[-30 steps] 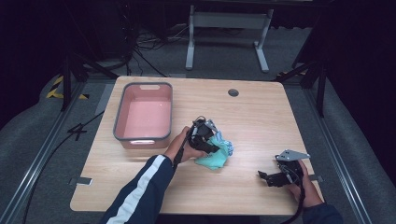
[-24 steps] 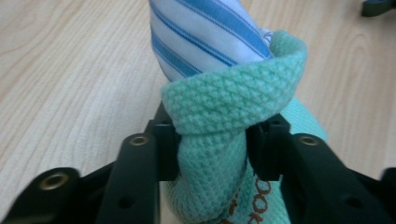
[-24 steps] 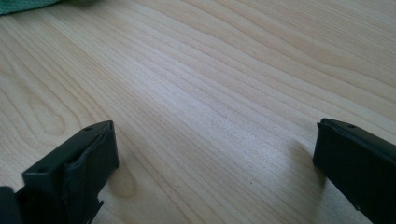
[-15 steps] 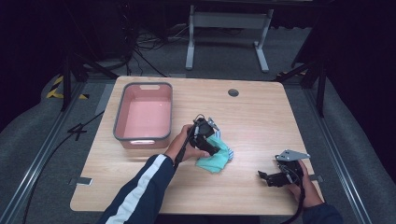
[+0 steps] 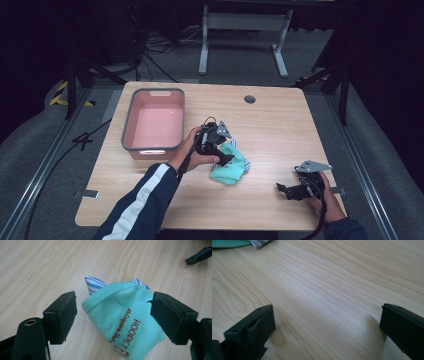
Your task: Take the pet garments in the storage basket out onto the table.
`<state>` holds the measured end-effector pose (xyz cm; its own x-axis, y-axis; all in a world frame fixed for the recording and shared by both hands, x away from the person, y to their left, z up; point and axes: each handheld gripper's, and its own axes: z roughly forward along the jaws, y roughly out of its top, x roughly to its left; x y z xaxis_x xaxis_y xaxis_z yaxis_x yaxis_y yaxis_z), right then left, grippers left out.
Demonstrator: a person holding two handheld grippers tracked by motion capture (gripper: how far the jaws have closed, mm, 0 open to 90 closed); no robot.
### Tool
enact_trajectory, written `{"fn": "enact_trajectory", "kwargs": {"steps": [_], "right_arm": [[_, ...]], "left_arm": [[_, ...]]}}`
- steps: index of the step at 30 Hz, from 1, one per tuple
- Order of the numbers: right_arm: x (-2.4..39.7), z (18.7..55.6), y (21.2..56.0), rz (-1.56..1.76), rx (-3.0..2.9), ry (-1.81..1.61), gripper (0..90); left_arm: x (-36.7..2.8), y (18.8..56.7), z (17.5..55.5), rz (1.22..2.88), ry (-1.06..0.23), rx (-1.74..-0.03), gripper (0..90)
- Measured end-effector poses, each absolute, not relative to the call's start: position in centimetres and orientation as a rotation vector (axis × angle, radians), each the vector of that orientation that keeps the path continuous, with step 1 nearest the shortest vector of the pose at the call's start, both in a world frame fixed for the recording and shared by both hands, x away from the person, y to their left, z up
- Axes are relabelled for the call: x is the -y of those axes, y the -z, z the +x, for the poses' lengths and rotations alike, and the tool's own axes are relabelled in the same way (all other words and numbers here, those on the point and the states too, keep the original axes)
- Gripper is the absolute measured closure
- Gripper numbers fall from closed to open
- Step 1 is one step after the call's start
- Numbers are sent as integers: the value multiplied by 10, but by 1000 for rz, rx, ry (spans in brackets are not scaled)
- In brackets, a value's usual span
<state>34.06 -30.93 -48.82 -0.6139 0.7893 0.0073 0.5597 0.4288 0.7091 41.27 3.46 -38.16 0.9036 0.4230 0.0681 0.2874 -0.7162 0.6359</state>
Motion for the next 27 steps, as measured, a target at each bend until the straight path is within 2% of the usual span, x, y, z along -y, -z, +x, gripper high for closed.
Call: {"fn": "enact_trajectory", "kwargs": {"steps": [11,27], "right_arm": [[309,341,488,1158,-2361,-986,3],[309,341,488,1158,-2361,-986,2]], "left_arm": [[-59,368,391,2448,-339,-445,199],[-102,372,359,2489,-372,-386,217]]}}
